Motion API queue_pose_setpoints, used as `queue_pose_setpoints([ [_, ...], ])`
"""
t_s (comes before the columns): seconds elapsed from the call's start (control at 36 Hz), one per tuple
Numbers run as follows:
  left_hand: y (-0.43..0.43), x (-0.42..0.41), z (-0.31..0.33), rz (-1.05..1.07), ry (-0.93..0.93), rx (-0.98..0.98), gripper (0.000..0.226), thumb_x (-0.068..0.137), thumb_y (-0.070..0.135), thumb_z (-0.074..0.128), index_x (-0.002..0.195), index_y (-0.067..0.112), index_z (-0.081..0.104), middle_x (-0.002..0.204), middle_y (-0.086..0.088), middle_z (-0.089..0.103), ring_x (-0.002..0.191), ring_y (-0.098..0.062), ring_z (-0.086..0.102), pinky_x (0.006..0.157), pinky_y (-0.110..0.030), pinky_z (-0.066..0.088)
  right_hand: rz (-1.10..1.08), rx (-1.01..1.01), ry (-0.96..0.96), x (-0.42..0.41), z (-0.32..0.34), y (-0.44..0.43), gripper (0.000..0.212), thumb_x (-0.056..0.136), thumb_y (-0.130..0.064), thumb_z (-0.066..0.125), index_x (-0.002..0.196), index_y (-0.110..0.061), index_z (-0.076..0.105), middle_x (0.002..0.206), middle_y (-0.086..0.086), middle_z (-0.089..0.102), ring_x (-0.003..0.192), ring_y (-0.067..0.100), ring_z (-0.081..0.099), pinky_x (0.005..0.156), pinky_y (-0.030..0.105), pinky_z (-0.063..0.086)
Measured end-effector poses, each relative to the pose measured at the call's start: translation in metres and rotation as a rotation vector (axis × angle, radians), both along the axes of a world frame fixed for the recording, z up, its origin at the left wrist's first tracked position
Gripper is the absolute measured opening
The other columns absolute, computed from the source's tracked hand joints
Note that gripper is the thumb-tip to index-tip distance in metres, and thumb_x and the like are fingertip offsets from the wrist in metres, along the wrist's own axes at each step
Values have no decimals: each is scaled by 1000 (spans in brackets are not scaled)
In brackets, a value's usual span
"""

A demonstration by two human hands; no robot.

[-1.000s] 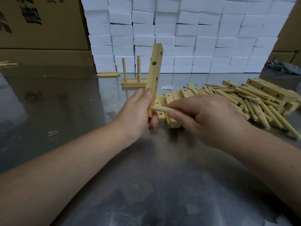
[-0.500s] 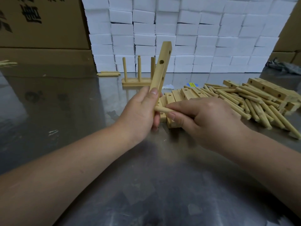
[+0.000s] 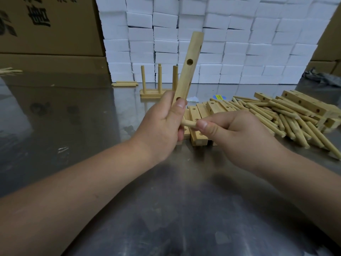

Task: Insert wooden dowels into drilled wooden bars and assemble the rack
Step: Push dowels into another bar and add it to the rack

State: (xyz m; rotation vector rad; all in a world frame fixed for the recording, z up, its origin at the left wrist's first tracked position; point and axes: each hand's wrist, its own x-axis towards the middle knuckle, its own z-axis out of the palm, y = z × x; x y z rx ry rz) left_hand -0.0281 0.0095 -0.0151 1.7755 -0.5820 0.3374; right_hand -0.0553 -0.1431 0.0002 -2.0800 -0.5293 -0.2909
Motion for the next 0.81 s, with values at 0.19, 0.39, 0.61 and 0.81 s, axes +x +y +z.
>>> queue_pose_setpoints([
  [0.19,-5,-3,-2,55,-82,82,22,86,46,28,90,30,42,75,1,53,60,-8,53,55,-38,48,-138,-6,24,4,3,-3,42,90,-37,49,61,-9,61,41,-8,37,37,3,35,36,13,26],
  [0.39,-3,0,-2,139,-120,100,23,86,47,27,82,30,42,75,-2,52,62,-9,47,65,-44,47,-170,-61,44,4,3,-1,40,88,-45,47,65,-19,67,39,-9,36,38,3,38,37,14,29],
  [0.61,4,18,-15,284,-78,78,29,100,26,32,77,21,48,82,11,41,73,2,44,67,-17,36,-157,-61,11,4,9,-6,66,76,-77,25,81,-26,68,54,-12,58,47,-2,50,49,17,35],
  [0.81,12,33,-16,419,80,-42,33,99,27,34,71,20,51,80,4,45,69,-6,43,62,-22,35,-642,-336,-120,42,20,-54,28,88,-30,40,99,-20,64,90,4,68,72,29,59,67,39,50],
])
